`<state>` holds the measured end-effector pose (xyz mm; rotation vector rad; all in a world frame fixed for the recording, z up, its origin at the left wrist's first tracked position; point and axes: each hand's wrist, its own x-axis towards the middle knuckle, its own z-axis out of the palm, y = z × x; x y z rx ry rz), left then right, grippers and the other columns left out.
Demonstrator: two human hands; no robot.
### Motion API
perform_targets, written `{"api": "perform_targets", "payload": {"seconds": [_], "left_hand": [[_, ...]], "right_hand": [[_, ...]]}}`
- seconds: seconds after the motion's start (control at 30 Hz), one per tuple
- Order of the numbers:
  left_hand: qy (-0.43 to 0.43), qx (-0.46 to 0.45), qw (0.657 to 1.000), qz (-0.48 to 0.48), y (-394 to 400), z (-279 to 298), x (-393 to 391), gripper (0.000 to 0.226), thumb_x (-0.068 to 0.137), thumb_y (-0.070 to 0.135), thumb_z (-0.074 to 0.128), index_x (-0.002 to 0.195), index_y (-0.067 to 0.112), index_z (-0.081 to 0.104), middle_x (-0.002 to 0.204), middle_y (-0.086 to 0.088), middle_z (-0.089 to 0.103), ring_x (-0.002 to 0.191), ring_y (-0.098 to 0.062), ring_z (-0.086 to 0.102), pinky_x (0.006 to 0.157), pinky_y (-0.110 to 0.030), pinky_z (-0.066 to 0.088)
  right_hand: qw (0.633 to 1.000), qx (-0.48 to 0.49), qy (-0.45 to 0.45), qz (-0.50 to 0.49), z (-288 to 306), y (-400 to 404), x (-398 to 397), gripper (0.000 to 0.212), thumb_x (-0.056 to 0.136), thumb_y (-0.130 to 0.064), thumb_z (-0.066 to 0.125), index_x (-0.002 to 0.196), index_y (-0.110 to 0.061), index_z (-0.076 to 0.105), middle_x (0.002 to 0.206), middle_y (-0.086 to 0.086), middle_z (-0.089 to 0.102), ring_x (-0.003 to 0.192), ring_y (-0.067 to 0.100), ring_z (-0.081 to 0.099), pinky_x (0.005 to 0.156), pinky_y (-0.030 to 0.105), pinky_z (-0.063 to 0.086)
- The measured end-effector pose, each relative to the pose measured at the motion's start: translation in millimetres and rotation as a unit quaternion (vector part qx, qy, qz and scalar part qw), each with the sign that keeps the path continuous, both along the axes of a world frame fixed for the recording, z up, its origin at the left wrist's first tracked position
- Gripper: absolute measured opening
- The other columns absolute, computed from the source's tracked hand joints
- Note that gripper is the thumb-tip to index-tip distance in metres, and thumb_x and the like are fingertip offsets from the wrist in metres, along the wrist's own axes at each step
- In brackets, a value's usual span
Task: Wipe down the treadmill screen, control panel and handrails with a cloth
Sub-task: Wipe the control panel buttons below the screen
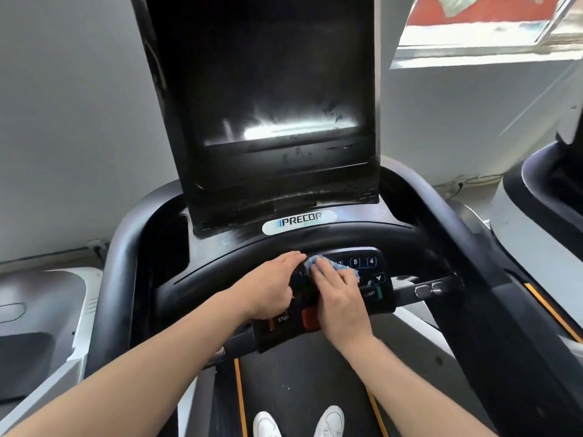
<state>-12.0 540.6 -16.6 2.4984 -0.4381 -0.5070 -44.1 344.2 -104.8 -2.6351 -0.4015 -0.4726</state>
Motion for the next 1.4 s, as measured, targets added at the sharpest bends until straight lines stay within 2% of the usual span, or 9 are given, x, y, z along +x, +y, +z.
{"api": "perform_targets", "payload": {"seconds": [0.13,0.27,0.4,0.53,0.7,0.83,1.03,1.23,1.4], "left_hand": [[0.010,-0.015,0.999,0.028,0,4,-1,0.079,0.089,0.000,0.047,0.163,0.023,0.032,0.168,0.004,0.034,0.153,-0.013,0.031,0.119,-0.016,0.018],[0.010,-0.027,0.998,0.049,0,6,-9,0.080,0.090,-0.001,0.048,0.164,0.024,0.029,0.169,0.007,0.029,0.154,-0.013,0.028,0.123,-0.020,0.018],[0.005,-0.053,0.993,0.107,6,5,-14,0.078,0.089,-0.001,0.044,0.162,0.026,0.034,0.167,0.007,0.034,0.153,-0.010,0.030,0.121,-0.016,0.018],[0.032,-0.086,0.981,0.169,14,8,-20,0.080,0.086,-0.004,0.044,0.160,0.029,0.038,0.159,0.005,0.046,0.145,-0.010,0.043,0.120,-0.026,0.035],[0.027,-0.091,0.973,0.209,7,6,-25,0.083,0.083,-0.005,0.043,0.159,0.030,0.040,0.159,0.007,0.046,0.147,-0.011,0.041,0.121,-0.027,0.033],[0.044,-0.112,0.962,0.246,4,5,-29,0.085,0.083,-0.008,0.041,0.159,0.030,0.040,0.157,0.004,0.049,0.145,-0.012,0.044,0.115,-0.021,0.036],[0.042,-0.179,0.926,0.330,11,-8,-37,0.083,0.077,-0.012,0.035,0.149,0.025,0.054,0.147,-0.005,0.059,0.142,-0.013,0.050,0.120,-0.033,0.040],[0.016,-0.181,0.907,0.381,17,-18,-52,0.084,0.078,-0.017,0.034,0.147,0.024,0.056,0.147,0.001,0.060,0.139,-0.006,0.050,0.122,-0.030,0.036],[-0.003,-0.138,0.917,0.374,0,-14,-54,0.079,0.081,-0.010,0.039,0.150,0.026,0.054,0.147,0.005,0.060,0.137,-0.008,0.052,0.120,-0.027,0.037]], "right_hand": [[0.992,-0.069,-0.016,0.106,3,-2,-7,0.053,0.090,-0.008,0.052,0.141,-0.008,0.064,0.150,0.005,0.059,0.097,0.026,0.049,0.095,0.037,0.054],[0.999,-0.044,-0.010,-0.013,6,-13,12,0.053,0.090,0.003,0.052,0.142,-0.004,0.062,0.152,0.008,0.056,0.104,0.032,0.054,0.100,0.038,0.049],[0.986,-0.102,-0.006,0.133,11,-1,7,0.058,0.088,-0.006,0.041,0.142,-0.008,0.063,0.150,0.004,0.058,0.091,0.027,0.052,0.089,0.036,0.057],[0.995,-0.072,0.024,0.059,27,-12,36,0.059,0.086,-0.004,0.037,0.139,-0.007,0.062,0.142,0.001,0.061,0.087,0.027,0.054,0.089,0.034,0.048],[0.973,-0.105,0.049,0.201,35,8,35,0.067,0.080,0.000,0.057,0.144,-0.020,0.057,0.141,-0.010,0.059,0.084,0.020,0.038,0.080,0.034,0.054],[0.985,-0.094,0.095,0.113,39,-5,58,0.052,0.088,0.001,0.040,0.128,-0.024,0.064,0.115,-0.016,0.061,0.084,0.020,0.033,0.081,0.031,0.044],[0.953,-0.097,0.119,0.262,44,11,50,0.063,0.093,-0.002,0.049,0.152,-0.023,0.050,0.149,-0.016,0.052,0.093,0.023,0.040,0.090,0.037,0.052],[0.957,-0.113,0.082,0.253,39,-2,48,0.061,0.084,-0.003,0.047,0.143,-0.009,0.060,0.142,0.000,0.062,0.083,0.026,0.044,0.086,0.038,0.054],[0.931,-0.146,0.041,0.332,42,-6,68,0.067,0.080,-0.007,0.063,0.146,-0.015,0.058,0.148,-0.008,0.060,0.081,0.023,0.045,0.081,0.037,0.057]]}}
